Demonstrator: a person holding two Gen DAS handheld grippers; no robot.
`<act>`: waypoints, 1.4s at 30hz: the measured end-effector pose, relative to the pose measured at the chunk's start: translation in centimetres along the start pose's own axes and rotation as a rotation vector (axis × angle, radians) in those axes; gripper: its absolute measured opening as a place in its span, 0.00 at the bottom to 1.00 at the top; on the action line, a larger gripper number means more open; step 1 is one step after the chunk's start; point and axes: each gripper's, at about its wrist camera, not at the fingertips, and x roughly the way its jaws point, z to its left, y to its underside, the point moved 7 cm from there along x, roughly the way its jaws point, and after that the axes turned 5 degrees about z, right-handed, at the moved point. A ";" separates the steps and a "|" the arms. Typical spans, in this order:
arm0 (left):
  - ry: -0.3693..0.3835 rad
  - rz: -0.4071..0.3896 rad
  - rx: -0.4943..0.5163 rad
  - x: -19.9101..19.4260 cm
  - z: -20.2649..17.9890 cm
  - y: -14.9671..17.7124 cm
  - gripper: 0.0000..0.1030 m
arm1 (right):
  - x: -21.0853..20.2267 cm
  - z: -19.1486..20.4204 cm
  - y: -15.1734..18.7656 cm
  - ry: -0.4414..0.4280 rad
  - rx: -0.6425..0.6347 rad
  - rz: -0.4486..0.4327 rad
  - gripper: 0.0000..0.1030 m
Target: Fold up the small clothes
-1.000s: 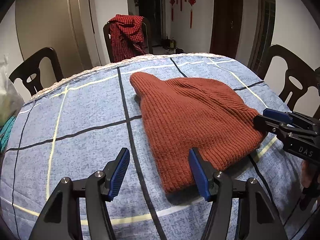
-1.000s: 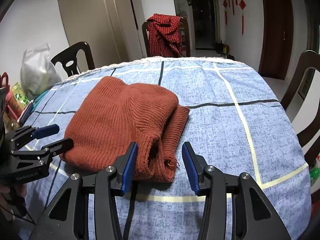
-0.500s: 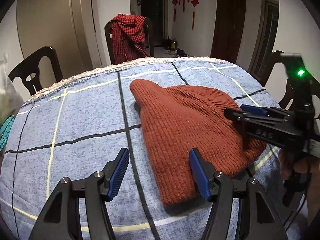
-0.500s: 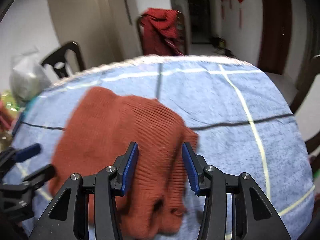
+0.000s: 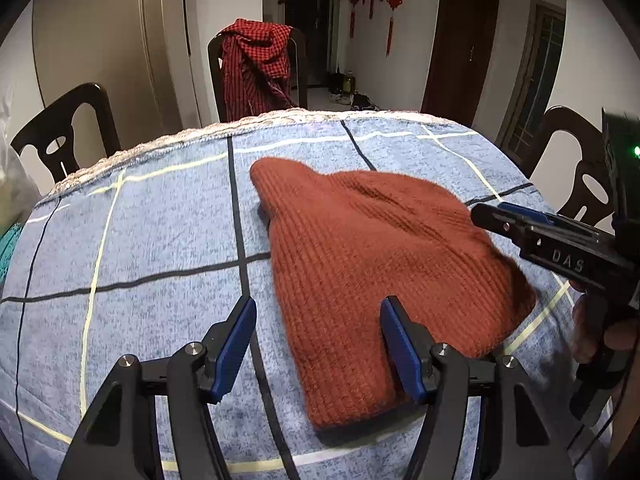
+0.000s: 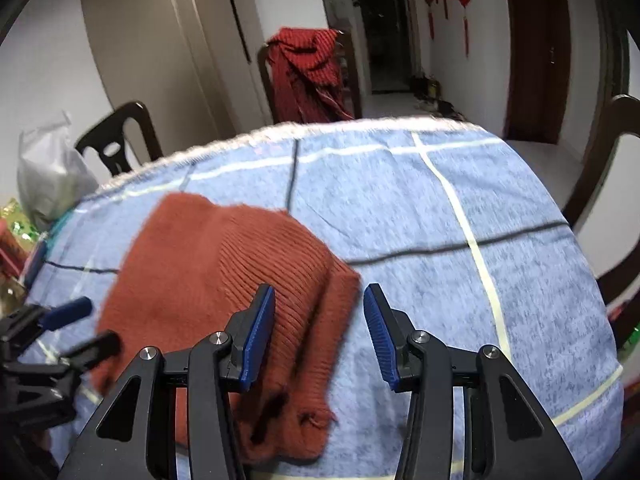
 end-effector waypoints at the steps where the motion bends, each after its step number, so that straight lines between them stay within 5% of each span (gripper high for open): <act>1: 0.005 -0.003 -0.005 0.0 0.0 -0.2 0.65 | 0.3 0.0 -0.4 -0.020 0.027 0.012 0.45; 5: -0.012 0.001 -0.039 0.6 0.4 -1.5 0.65 | 3.2 -0.1 -0.7 -0.098 0.111 0.135 0.45; 9: -0.037 0.036 -0.041 2.1 0.9 -1.9 0.65 | 3.4 0.9 -0.6 -0.211 0.158 0.115 0.42; 11: -0.033 0.050 -0.050 2.7 1.1 -1.7 0.65 | 3.5 1.3 -0.4 -0.210 0.143 0.116 0.26; 17: -0.024 0.048 -0.055 3.0 1.0 -1.6 0.65 | 2.6 0.7 -0.7 -0.243 0.182 0.096 0.08; 22: -0.008 0.020 -0.029 2.2 0.3 -1.8 0.65 | -0.5 0.1 -1.2 -0.235 0.189 -0.018 0.07; 28: -0.021 0.052 -0.013 3.2 -0.1 -1.1 0.65 | 2.6 -0.8 0.2 -0.148 0.167 0.090 0.09; 34: -0.052 0.022 0.007 2.8 -0.2 -1.0 0.69 | 1.8 -1.1 0.4 -0.043 0.120 0.064 0.24; 38: -0.068 -0.003 0.011 2.4 -0.3 -0.7 0.69 | -1.3 0.2 0.4 0.030 -0.001 -0.046 0.26; 42: -0.082 -0.016 0.002 2.4 -0.3 -0.4 0.70 | -1.6 2.1 2.0 0.010 -0.113 -0.030 0.32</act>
